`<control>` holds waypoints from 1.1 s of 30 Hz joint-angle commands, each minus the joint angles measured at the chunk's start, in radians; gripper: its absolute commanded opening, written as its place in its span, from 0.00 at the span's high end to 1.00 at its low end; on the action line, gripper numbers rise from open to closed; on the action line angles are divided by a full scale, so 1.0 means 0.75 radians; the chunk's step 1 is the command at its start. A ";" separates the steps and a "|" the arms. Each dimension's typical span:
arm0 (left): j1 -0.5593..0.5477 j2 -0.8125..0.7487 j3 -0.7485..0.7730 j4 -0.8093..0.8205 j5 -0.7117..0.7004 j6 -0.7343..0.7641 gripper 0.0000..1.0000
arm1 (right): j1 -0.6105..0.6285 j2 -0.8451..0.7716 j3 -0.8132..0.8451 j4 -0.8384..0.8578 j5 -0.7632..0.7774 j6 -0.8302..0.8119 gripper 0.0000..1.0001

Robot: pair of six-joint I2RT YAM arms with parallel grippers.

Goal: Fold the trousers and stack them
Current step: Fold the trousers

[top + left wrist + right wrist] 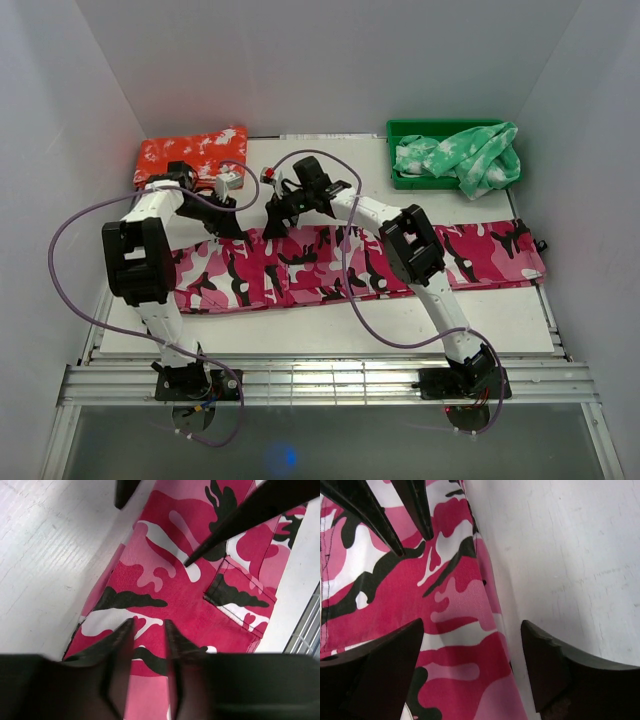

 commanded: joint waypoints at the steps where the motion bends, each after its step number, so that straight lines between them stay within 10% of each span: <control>1: 0.020 -0.149 -0.040 0.142 -0.014 -0.163 0.56 | -0.007 0.005 -0.022 0.208 -0.092 0.133 0.26; 7: 0.102 -0.176 -0.003 0.258 -0.053 -0.374 0.54 | -0.005 -0.042 0.019 0.079 -0.131 0.035 0.83; 11: 0.141 -0.186 0.017 0.275 -0.059 -0.419 0.54 | 0.009 -0.126 -0.073 0.100 -0.146 -0.020 0.92; 14: 0.149 -0.205 0.003 0.273 -0.076 -0.417 0.55 | 0.028 -0.187 -0.133 0.098 -0.136 -0.086 0.92; 18: 0.153 -0.217 -0.009 0.273 -0.074 -0.423 0.55 | 0.032 -0.192 -0.168 0.108 -0.023 -0.090 0.37; 20: 0.151 -0.221 -0.011 0.269 -0.065 -0.434 0.55 | 0.024 -0.173 -0.153 0.120 0.055 -0.080 0.27; 33: 0.151 -0.248 -0.023 0.257 -0.098 -0.432 0.55 | -0.017 -0.005 -0.061 0.012 0.069 -0.184 0.38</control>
